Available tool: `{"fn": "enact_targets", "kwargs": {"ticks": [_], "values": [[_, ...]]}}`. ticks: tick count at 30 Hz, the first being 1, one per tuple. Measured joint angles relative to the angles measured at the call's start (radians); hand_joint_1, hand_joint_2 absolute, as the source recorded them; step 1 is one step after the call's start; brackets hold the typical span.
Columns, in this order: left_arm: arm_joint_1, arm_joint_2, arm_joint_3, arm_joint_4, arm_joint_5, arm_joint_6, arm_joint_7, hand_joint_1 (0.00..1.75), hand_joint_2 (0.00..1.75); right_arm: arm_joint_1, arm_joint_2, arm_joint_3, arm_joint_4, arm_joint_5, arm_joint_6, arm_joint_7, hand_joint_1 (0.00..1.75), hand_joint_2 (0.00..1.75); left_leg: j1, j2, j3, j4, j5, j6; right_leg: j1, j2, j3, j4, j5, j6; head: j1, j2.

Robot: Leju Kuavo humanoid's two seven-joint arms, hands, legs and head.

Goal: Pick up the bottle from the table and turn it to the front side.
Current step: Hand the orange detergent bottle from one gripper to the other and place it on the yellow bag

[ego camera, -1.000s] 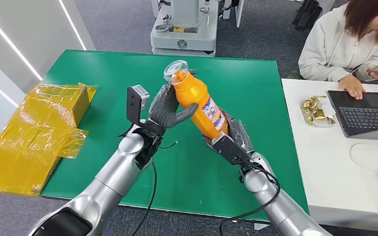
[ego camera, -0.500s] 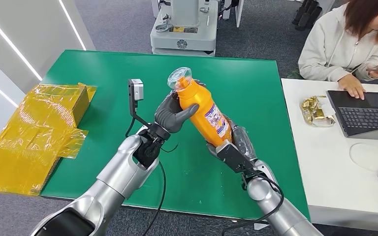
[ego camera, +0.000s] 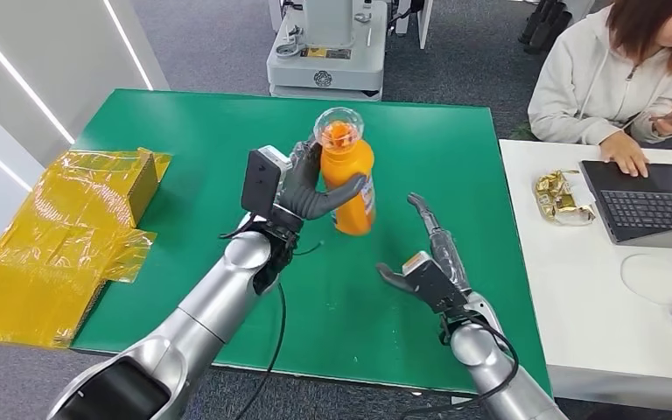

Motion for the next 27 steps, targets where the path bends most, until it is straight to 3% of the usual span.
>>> {"fn": "enact_targets", "kwargs": {"ticks": [5,15,18,22,27], "values": [[-0.01,0.074,0.012,-0.028,-0.328,0.145,-0.011,1.75,1.75,0.038,-0.051,-0.033,-0.059,-0.055,0.029,-0.027,0.0,1.75,0.0,0.0,0.0,0.0,0.0,0.0,0.0,0.0,0.0,0.0,0.0,0.0,0.0,0.0],[-0.017,0.169,0.021,-0.037,-0.734,0.328,0.023,1.75,1.75,0.086,-0.097,-0.041,-0.166,-0.085,0.019,-0.052,0.0,1.75,0.0,0.0,0.0,0.0,0.0,0.0,0.0,0.0,0.0,0.0,0.0,0.0,0.0,0.0],[-0.026,0.194,0.019,-0.037,-0.869,0.377,0.071,1.75,1.75,0.099,-0.11,-0.043,-0.196,-0.093,0.011,-0.061,0.0,1.75,0.0,0.0,0.0,0.0,0.0,0.0,0.0,0.0,0.0,0.0,0.0,0.0,0.0,0.0],[-0.06,0.26,0.013,-0.037,-1.228,0.463,0.194,1.75,1.75,0.145,-0.132,-0.065,-0.279,-0.101,-0.034,-0.081,0.0,1.75,0.0,0.0,0.0,0.0,0.0,0.0,0.0,0.0,0.0,0.0,0.0,0.0,0.0,0.0],[-0.098,0.343,0.009,-0.037,-1.323,0.443,0.224,1.75,1.75,0.249,-0.168,-0.129,-0.425,-0.094,-0.081,-0.089,0.0,1.75,0.0,0.0,0.0,-0.001,0.0,0.0,0.0,0.0,-0.001,0.0,0.0,0.0,0.0,0.0]]}}
